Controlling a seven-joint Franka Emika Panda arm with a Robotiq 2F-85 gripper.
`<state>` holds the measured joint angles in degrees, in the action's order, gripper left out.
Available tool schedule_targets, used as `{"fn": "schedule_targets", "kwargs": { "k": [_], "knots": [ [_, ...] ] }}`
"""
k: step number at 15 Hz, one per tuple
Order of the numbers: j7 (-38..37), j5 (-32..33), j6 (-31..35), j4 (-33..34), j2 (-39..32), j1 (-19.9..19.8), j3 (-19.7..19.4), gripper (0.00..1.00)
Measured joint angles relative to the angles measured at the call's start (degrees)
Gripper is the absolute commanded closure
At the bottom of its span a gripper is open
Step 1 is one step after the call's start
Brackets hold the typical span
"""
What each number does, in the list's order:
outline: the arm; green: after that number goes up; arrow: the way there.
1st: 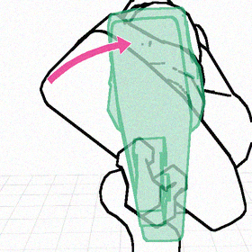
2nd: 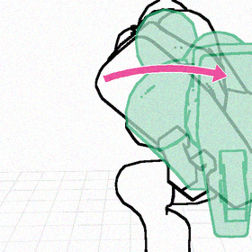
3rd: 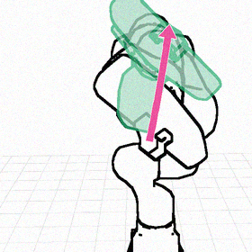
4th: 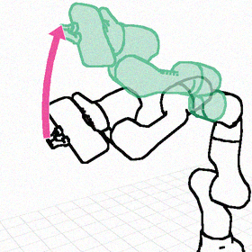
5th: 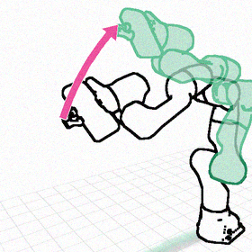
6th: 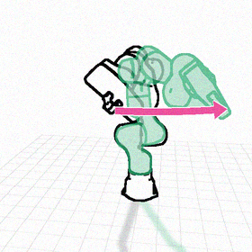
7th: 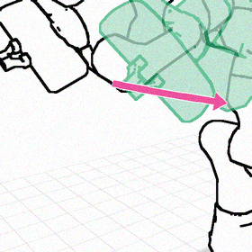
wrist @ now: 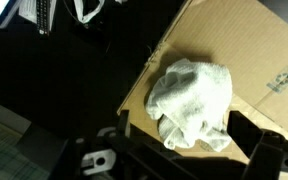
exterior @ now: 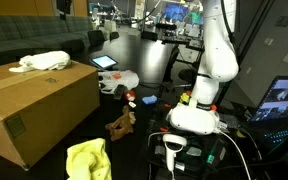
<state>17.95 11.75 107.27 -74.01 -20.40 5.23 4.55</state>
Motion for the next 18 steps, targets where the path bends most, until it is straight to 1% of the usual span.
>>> {"fn": "schedule_targets", "kwargs": {
  "k": [4,7,12,18],
  "knots": [
    [2.34,-1.99,0.67,-12.16,4.91,-3.08,-0.12,0.0],
    [2.72,-4.37,3.21,-21.42,8.05,-4.6,-0.38,0.0],
    [2.72,-9.85,10.79,-37.84,13.5,-6.26,-1.32,0.0],
    [2.75,-16.38,20.41,-56.79,21.55,-6.59,-2.75,0.0]
  ]
}}
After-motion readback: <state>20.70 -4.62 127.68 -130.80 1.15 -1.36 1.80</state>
